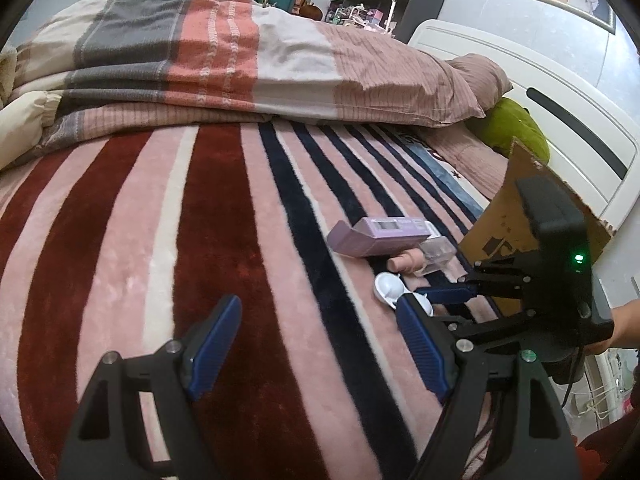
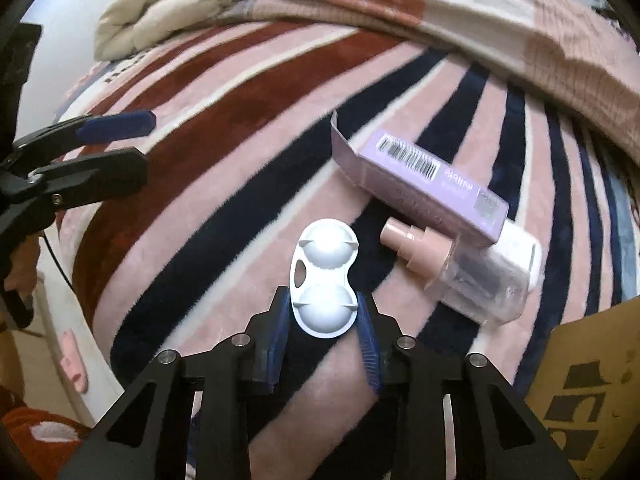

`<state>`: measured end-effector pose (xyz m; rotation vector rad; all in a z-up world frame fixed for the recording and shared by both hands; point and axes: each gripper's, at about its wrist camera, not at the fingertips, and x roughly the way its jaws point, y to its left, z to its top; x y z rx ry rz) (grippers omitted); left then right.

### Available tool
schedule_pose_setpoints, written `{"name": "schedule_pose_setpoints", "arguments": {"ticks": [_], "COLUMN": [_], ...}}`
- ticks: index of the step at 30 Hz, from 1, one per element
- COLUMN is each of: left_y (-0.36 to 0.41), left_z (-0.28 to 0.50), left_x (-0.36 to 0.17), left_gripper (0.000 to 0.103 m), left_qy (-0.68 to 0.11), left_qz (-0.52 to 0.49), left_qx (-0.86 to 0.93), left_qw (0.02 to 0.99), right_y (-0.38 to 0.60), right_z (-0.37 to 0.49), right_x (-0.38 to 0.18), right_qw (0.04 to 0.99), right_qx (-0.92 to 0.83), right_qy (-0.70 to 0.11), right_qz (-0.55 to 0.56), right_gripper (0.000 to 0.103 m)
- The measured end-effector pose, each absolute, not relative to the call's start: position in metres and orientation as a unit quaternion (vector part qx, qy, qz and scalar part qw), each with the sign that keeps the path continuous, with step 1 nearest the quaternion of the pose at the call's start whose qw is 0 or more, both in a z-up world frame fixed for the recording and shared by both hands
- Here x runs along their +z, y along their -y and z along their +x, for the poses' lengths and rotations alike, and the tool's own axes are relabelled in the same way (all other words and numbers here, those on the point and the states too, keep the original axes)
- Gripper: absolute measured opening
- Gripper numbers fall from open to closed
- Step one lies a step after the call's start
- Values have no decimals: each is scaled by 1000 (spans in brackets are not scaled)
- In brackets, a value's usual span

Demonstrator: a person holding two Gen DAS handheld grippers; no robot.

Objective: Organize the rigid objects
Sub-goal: 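Move the right gripper to the white contact-lens case and grasp it, then carry the white lens case into the cardboard box and open the right gripper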

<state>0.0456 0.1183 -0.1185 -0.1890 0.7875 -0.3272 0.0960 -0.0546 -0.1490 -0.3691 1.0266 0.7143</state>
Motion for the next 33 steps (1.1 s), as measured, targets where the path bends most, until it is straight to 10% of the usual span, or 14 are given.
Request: {"name": "schedule_pose_setpoints", "arguments": {"ticks": [8,15,33], "left_y": [-85,-46,126], "left_z": [33,30,96], "left_x": [-70,-23,12], "left_gripper": [74,25,25], "left_qy": [-353,-322,-370], "left_qz": [-105,-109,-15], "left_qx": [-214,-251,-314], "left_qw": [905,906,874], "right_y": [60,90,243], "right_z": [57,34,67], "right_x": [-84,-27,0], "right_qw": [815,837,878], "right_qx": [394,416,330], "right_qy": [-392,-329,-338], "right_qz": [-160,-136,-75], "right_gripper": [27,27,27]}}
